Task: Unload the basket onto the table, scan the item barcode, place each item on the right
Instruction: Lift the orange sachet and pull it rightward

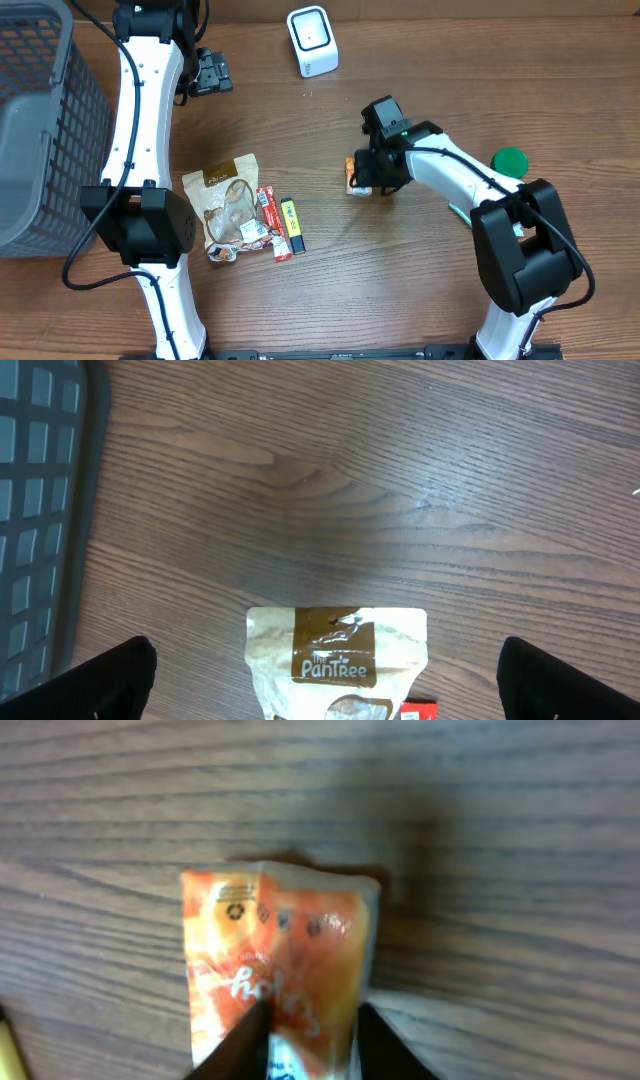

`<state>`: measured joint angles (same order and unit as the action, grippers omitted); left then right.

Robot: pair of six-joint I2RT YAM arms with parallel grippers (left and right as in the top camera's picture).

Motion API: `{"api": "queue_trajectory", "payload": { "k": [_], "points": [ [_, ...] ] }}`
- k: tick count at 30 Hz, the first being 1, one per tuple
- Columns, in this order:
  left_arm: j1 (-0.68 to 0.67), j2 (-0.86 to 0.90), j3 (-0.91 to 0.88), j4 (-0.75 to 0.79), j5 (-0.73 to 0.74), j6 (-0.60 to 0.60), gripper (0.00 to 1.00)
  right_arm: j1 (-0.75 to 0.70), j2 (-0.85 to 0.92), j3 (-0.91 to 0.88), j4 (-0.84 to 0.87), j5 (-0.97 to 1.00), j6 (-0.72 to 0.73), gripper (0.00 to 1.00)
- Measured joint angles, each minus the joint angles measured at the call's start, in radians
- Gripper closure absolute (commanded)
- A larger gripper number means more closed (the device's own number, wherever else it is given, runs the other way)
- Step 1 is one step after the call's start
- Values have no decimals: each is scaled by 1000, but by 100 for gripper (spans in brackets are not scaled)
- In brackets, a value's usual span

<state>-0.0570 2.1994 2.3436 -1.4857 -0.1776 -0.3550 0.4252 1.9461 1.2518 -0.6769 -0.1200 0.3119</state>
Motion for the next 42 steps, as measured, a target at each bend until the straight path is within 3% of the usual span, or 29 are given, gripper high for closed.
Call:
{"api": "queue_trajectory", "payload": {
  "k": [2, 4, 5, 28, 34, 42],
  "points": [
    [0, 0, 0, 0, 0, 0, 0, -1, -3, -16, 20, -10, 5, 81],
    [0, 0, 0, 0, 0, 0, 0, -5, -4, -18, 23, -14, 2, 95],
    [0, 0, 0, 0, 0, 0, 0, -7, -5, -18, 24, -18, 1, 96],
    [0, 0, 0, 0, 0, 0, 0, -22, -8, -10, -29, -80, -25, 96],
    [0, 0, 0, 0, 0, 0, 0, -92, -24, -11, -109, -357, -90, 96],
    [0, 0, 0, 0, 0, 0, 0, -176, -141, -10, -308, -921, -386, 96]
  ]
}}
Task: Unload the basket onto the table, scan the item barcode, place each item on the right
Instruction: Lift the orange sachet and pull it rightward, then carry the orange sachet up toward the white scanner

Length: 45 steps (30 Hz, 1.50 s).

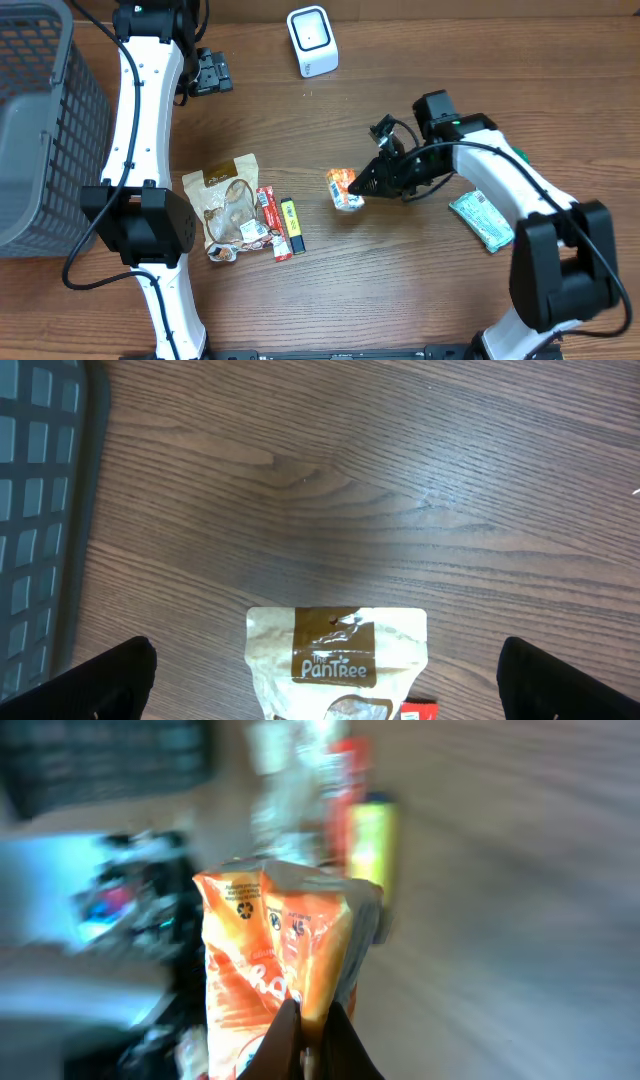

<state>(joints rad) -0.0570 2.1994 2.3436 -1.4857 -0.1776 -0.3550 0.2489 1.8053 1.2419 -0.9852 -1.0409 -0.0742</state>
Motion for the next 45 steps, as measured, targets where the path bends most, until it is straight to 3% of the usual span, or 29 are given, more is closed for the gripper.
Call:
{"api": "queue_trajectory", "payload": {
  "k": [8, 15, 45],
  "points": [
    [0, 0, 0, 0, 0, 0, 0, 7, -7, 0, -229, -174, -322, 96],
    [0, 0, 0, 0, 0, 0, 0, 7, -7, 0, -250, -216, -472, 96],
    [0, 0, 0, 0, 0, 0, 0, 7, -7, 0, -234, -216, -501, 96]
  ]
}}
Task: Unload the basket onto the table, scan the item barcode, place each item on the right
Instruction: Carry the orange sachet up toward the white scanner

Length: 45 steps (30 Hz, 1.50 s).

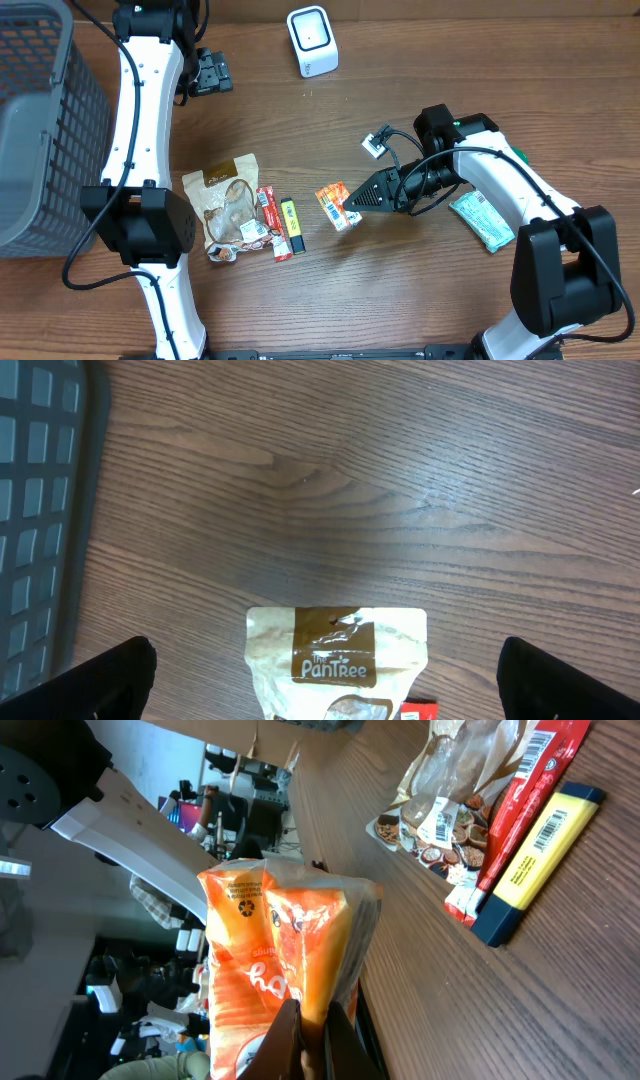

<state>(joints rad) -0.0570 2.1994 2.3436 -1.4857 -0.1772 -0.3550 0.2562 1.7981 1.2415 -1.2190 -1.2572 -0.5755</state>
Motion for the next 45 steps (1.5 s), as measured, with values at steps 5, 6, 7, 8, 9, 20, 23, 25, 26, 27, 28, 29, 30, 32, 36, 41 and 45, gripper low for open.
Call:
{"api": "queue_trajectory", "payload": {
  "k": [5, 6, 7, 8, 9, 20, 23, 25, 26, 27, 28, 29, 30, 32, 36, 41, 45],
  "points": [
    [0, 0, 0, 0, 0, 0, 0, 0, 0, 0, 32, 0, 0, 96],
    [0, 0, 0, 0, 0, 0, 0, 0, 0, 0, 35, 0, 1, 96],
    [0, 0, 0, 0, 0, 0, 0, 0, 0, 0, 40, 0, 0, 96],
    [0, 0, 0, 0, 0, 0, 0, 0, 0, 0, 43, 0, 1, 96],
    [0, 0, 0, 0, 0, 0, 0, 0, 0, 0, 43, 0, 2, 96],
    [0, 0, 0, 0, 0, 0, 0, 0, 0, 0, 222, 7, 152, 96],
    [0, 0, 0, 0, 0, 0, 0, 1, 0, 2, 332, 48, 271, 96],
    [0, 0, 0, 0, 0, 0, 0, 2, 0, 13, 390, 97, 360, 96],
    [0, 0, 0, 0, 0, 0, 0, 4, 0, 26, 422, 125, 407, 96],
    [0, 0, 0, 0, 0, 0, 0, 6, 0, 42, 455, 150, 451, 96],
    [0, 0, 0, 0, 0, 0, 0, 9, 0, 60, 483, 174, 489, 96],
    [0, 0, 0, 0, 0, 0, 0, 14, 0, 85, 513, 207, 534, 96],
    [0, 0, 0, 0, 0, 0, 0, 19, 0, 108, 539, 240, 573, 96],
    [0, 0, 0, 0, 0, 0, 0, 29, 0, 152, 576, 315, 641, 96],
    [0, 0, 0, 0, 0, 0, 0, 61, 0, 216, 606, 497, 732, 97],
    [0, 0, 0, 0, 0, 0, 0, 112, 0, 307, 585, 760, 790, 97],
    [0, 0, 0, 0, 0, 0, 0, 134, 1, 471, 530, 915, 807, 97]
  ]
}}
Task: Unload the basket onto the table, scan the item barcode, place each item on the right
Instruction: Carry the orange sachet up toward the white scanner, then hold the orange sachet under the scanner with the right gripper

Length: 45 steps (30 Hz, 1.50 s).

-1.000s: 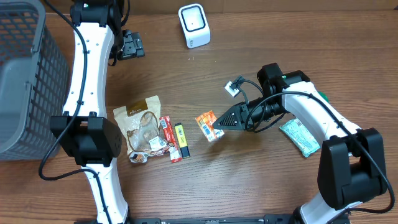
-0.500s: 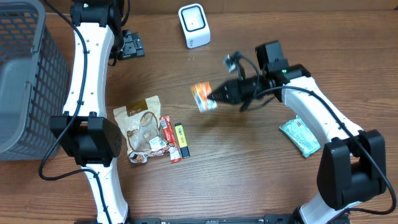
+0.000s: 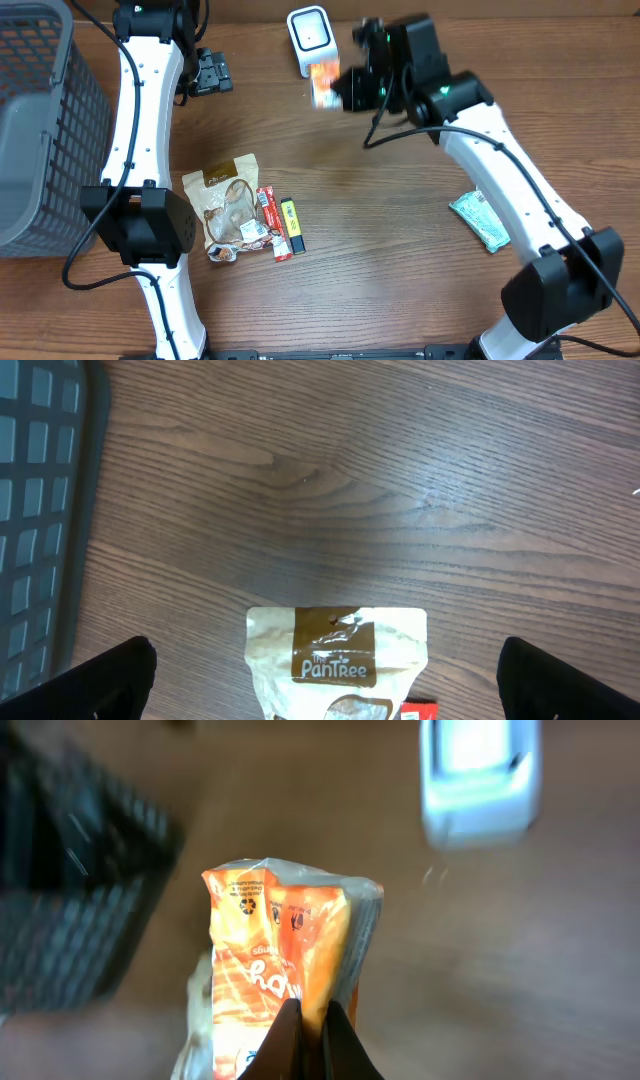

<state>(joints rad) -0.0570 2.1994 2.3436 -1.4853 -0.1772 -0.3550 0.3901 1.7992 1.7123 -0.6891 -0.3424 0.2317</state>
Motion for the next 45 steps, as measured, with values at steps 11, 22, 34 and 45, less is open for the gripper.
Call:
{"api": "queue_trajectory", "payload": {
  "k": [11, 22, 34, 45],
  "points": [
    [0, 0, 0, 0, 0, 0, 0, -3, 1, 406, 63, 323, -3, 97],
    [0, 0, 0, 0, 0, 0, 0, 33, 196, 406, 288, 517, -195, 97],
    [0, 0, 0, 0, 0, 0, 0, 161, 565, 406, 558, 810, -702, 97],
    [0, 0, 0, 0, 0, 0, 0, 146, 708, 406, 681, 958, -918, 97]
  ]
}}
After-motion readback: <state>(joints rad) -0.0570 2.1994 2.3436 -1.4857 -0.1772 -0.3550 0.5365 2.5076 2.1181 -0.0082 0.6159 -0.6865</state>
